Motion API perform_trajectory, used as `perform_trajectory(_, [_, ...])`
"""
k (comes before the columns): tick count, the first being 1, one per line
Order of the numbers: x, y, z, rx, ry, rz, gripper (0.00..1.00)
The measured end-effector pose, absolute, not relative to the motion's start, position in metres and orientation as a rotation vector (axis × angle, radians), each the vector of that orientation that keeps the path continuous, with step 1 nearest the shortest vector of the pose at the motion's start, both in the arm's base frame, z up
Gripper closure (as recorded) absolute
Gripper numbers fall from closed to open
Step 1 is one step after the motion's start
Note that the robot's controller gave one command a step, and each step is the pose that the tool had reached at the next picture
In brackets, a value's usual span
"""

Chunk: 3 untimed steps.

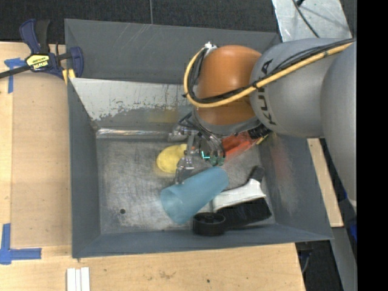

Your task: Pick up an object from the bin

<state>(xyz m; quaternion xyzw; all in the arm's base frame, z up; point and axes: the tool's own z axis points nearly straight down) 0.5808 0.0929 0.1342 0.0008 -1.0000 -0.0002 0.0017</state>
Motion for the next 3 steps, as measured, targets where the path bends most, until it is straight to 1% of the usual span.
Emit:
perform_trajectory(1, [0.583, 0.093, 0.138, 0.0, -3.145, -0.001, 0.0])
perform_trajectory(2, [0.61, 0.081, 0.076, -0.032, -3.161, -0.006, 1.0])
perform_trajectory(3, [0.61, 0.081, 0.076, -0.032, -3.161, -0.006, 1.0])
